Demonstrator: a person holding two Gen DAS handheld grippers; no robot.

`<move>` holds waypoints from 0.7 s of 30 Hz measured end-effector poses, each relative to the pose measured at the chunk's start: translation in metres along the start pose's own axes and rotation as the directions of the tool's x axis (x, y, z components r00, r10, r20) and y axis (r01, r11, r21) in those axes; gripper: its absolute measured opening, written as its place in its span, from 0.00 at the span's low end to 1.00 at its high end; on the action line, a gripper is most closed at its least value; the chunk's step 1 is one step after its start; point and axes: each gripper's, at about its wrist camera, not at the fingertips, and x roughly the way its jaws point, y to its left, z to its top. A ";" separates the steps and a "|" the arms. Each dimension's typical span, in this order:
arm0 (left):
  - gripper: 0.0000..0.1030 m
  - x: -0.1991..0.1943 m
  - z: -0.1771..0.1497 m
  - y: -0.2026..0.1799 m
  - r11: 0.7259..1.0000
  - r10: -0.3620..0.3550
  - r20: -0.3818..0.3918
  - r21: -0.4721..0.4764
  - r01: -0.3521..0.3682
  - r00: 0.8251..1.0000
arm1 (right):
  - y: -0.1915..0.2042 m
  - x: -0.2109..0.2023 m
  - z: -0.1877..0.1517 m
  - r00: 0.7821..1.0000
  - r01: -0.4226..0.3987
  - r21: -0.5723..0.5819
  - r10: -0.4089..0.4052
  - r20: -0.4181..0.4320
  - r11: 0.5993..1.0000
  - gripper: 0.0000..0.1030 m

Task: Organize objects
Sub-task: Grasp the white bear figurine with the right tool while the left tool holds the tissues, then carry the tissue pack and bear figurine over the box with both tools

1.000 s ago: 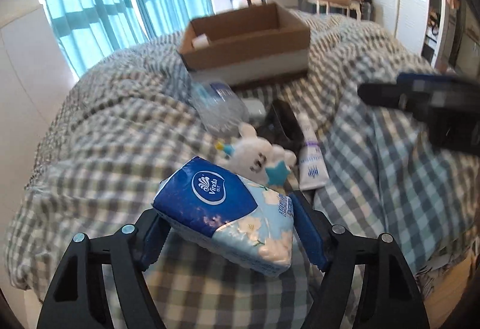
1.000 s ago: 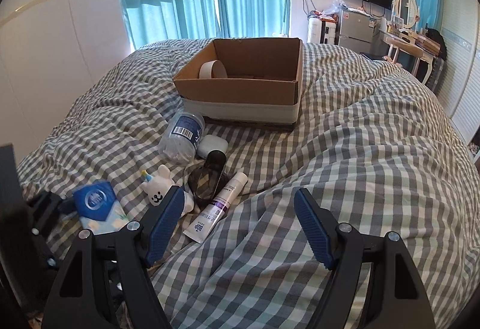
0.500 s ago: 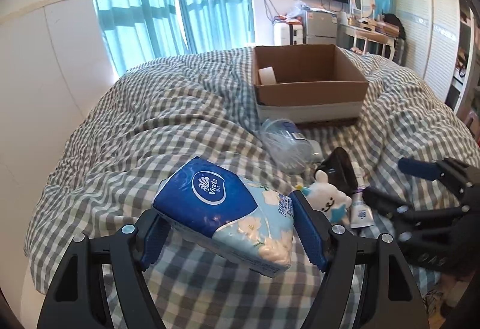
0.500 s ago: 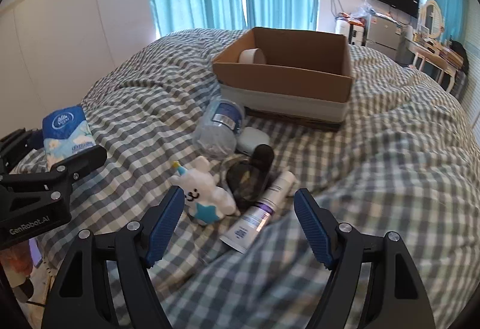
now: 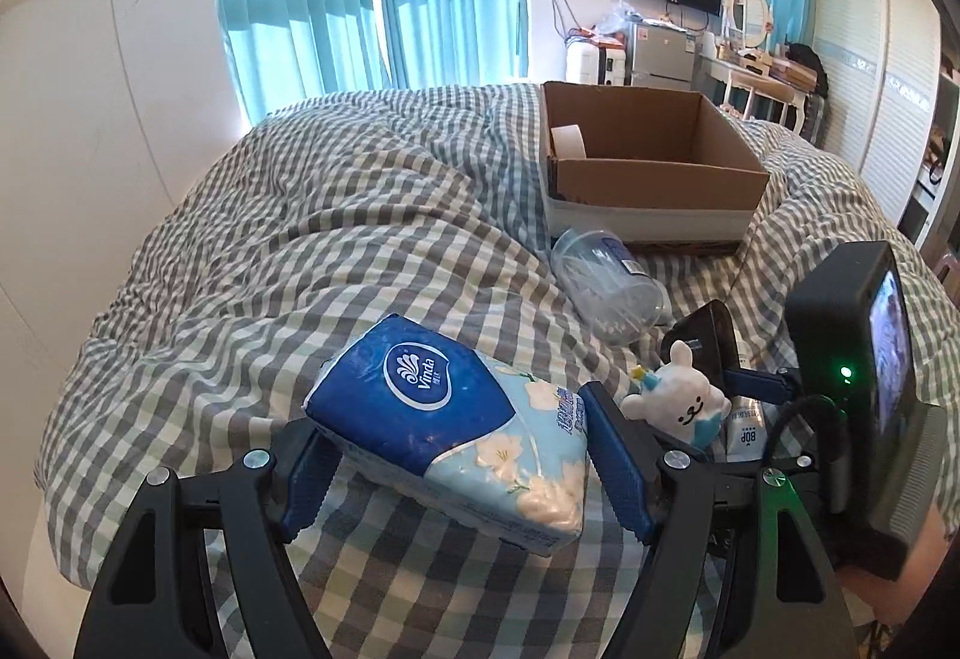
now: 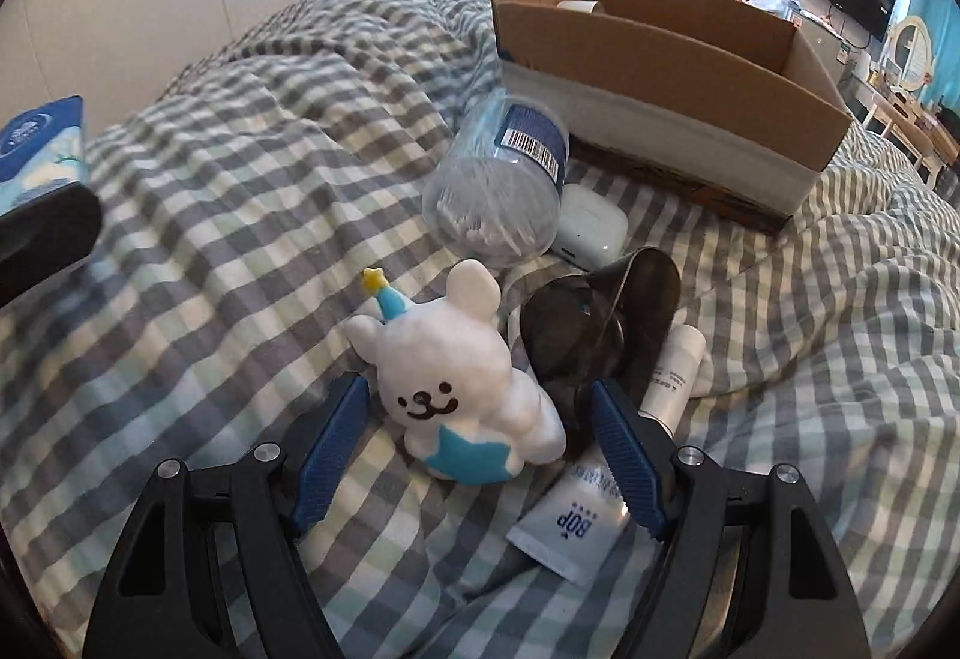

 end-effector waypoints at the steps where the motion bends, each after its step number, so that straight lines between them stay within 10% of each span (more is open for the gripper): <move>1: 0.75 0.001 0.000 0.000 1.000 0.001 -0.002 0.000 -0.001 1.000 | -0.001 0.002 0.000 1.000 -0.004 0.003 0.004 -0.006 1.000 0.65; 5: 0.75 0.003 -0.002 -0.003 1.000 0.000 -0.009 0.005 0.000 1.000 | -0.002 -0.006 -0.003 0.999 0.019 0.009 -0.019 0.031 1.000 0.46; 21: 0.75 -0.004 0.014 -0.012 0.998 -0.066 0.028 0.015 0.065 0.997 | -0.028 -0.081 0.002 0.979 -0.049 0.071 0.034 0.200 0.996 0.46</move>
